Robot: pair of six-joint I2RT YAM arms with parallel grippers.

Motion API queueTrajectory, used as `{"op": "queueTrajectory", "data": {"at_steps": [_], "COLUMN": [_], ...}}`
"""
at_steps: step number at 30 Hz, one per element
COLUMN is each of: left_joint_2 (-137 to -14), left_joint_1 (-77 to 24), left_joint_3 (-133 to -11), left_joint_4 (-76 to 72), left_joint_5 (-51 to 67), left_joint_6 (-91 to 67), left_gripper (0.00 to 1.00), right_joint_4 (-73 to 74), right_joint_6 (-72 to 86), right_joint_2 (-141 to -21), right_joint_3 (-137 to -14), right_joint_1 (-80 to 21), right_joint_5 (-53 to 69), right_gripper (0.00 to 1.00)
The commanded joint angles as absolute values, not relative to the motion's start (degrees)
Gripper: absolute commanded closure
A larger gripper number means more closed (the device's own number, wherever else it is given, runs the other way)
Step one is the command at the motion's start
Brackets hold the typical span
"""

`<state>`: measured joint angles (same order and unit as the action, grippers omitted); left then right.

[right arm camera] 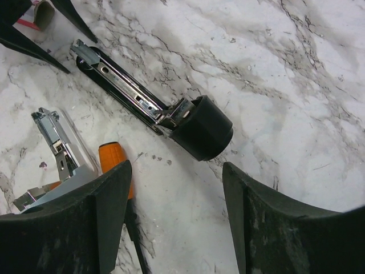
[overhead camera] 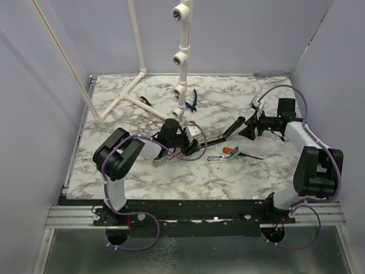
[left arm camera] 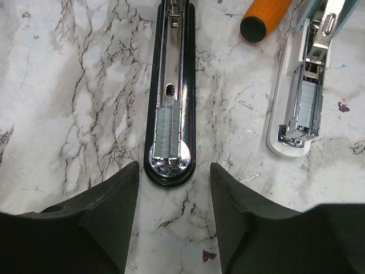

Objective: Load the staples into the stapler
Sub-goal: Open the stapler at the center of the board.

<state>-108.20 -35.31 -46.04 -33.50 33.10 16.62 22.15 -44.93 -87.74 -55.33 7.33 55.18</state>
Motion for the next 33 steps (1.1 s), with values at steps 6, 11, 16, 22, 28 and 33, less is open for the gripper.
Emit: {"op": "queueTrajectory", "data": {"at_steps": [6, 11, 16, 22, 28, 33], "left_joint_2": [-101.52, -101.65, -103.85, -107.7, -110.64, -111.7], "left_joint_1": [-34.98, -34.97, -34.98, -35.07, -35.07, -35.2], "left_joint_3": [-49.47, -56.0, -61.37, -66.84, -70.97, -72.13], "left_joint_4": [-24.53, -13.49, -9.03, -5.3, -0.71, -0.09], "left_joint_5": [39.13, 44.86, 46.28, 45.55, 43.74, 43.59], "left_joint_6": [23.81, 27.94, 27.83, 23.86, 19.38, 16.94], "left_gripper": [0.44, 0.45, 0.5, 0.59, 0.61, 0.65], "right_joint_4": [20.51, 18.29, 17.85, 16.11, 15.17, 14.95], "right_joint_6": [-39.88, -36.82, -34.19, -31.5, -30.68, -30.76], "right_joint_2": [-88.09, -88.48, -90.71, -90.82, -91.27, -91.74], "right_joint_3": [-55.68, -56.55, -59.08, -58.94, -58.8, -58.62], "right_joint_1": [7.15, 7.21, 7.16, 5.82, 4.56, 4.44], "right_joint_5": [53.83, 54.94, 56.51, 56.0, 53.16, 52.65], "right_gripper": [0.3, 0.28, 0.27, 0.26, 0.26, 0.26]}}
